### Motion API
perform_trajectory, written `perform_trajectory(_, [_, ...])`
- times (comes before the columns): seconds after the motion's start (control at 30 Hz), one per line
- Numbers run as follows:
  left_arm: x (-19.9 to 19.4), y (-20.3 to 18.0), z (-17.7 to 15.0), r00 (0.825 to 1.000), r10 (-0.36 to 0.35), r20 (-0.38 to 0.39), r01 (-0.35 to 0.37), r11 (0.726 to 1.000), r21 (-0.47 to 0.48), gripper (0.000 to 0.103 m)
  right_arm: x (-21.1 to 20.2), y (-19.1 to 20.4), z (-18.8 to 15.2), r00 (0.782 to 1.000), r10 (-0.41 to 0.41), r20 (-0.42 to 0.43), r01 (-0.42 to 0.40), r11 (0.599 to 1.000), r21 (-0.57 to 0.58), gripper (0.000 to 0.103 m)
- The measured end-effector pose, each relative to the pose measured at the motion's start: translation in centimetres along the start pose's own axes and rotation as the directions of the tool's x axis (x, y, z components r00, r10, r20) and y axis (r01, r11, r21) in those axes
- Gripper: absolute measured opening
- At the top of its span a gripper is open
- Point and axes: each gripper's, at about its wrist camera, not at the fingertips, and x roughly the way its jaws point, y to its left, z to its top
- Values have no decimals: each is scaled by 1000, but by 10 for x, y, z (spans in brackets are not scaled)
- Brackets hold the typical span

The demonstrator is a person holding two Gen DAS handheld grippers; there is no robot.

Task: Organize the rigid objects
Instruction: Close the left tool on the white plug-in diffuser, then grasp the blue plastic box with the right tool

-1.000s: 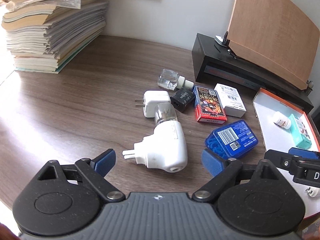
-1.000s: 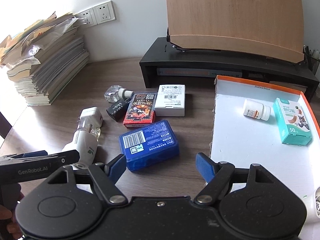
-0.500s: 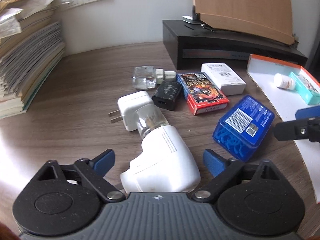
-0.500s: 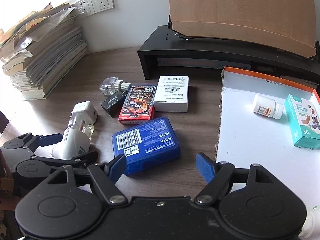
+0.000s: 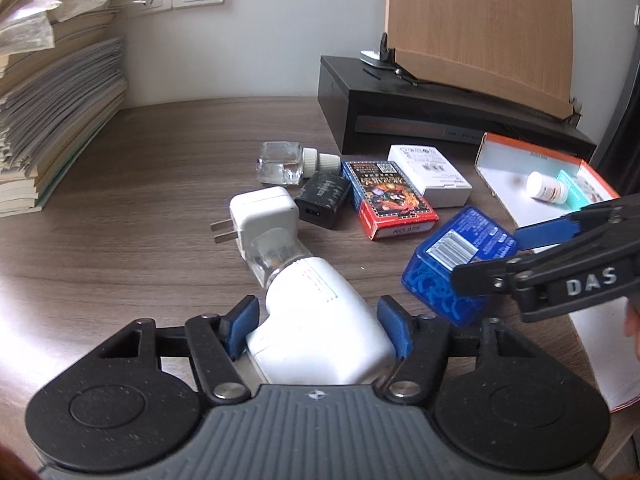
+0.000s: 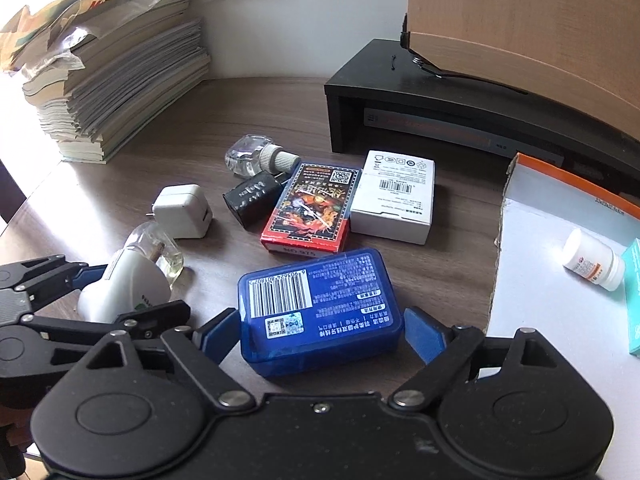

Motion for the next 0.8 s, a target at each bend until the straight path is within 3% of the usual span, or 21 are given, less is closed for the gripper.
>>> perform_trajectory(0.17, [-13, 10, 1, 1000, 8, 24, -6, 998, -65, 65, 6, 4, 10, 1000, 23, -9, -23, 999, -25, 103])
perform_trajectory(0.23, [-17, 11, 2, 999, 18, 35, -15, 997, -78, 63, 4, 2, 10, 1000, 7, 1, -7, 1000, 14, 103])
perform_trajectory(0.27, [-19, 11, 3, 999, 19, 41, -16, 997, -80, 46, 4, 0, 10, 1000, 7, -1, -7, 999, 38, 102])
perform_trajectory(0.3, [-22, 12, 4, 999, 24, 43, -20, 996, -84, 43, 1, -1, 9, 1000, -3, 14, 2, 998, 59, 102])
perform_trajectory(0.47, [-18, 16, 0, 999, 4, 42, 0, 994, -107, 43, -8, 2, 12, 999, 10, 36, -13, 997, 75, 102])
perform_trajectory(0.57, [-18, 16, -5, 999, -7, 38, 11, 994, -113, 49, -14, 9, 12, 998, -42, 52, 40, 998, 41, 102])
perform_trajectory(0.67, [-21, 12, -8, 999, -11, 39, 14, 997, -72, 76, -21, 6, 8, 998, -24, 52, 21, 997, 68, 102])
perform_trajectory(0.8, [-19, 7, -16, 1000, 10, 12, -10, 998, 59, 81, -28, 8, -2, 999, -13, 44, 8, 995, 103, 102])
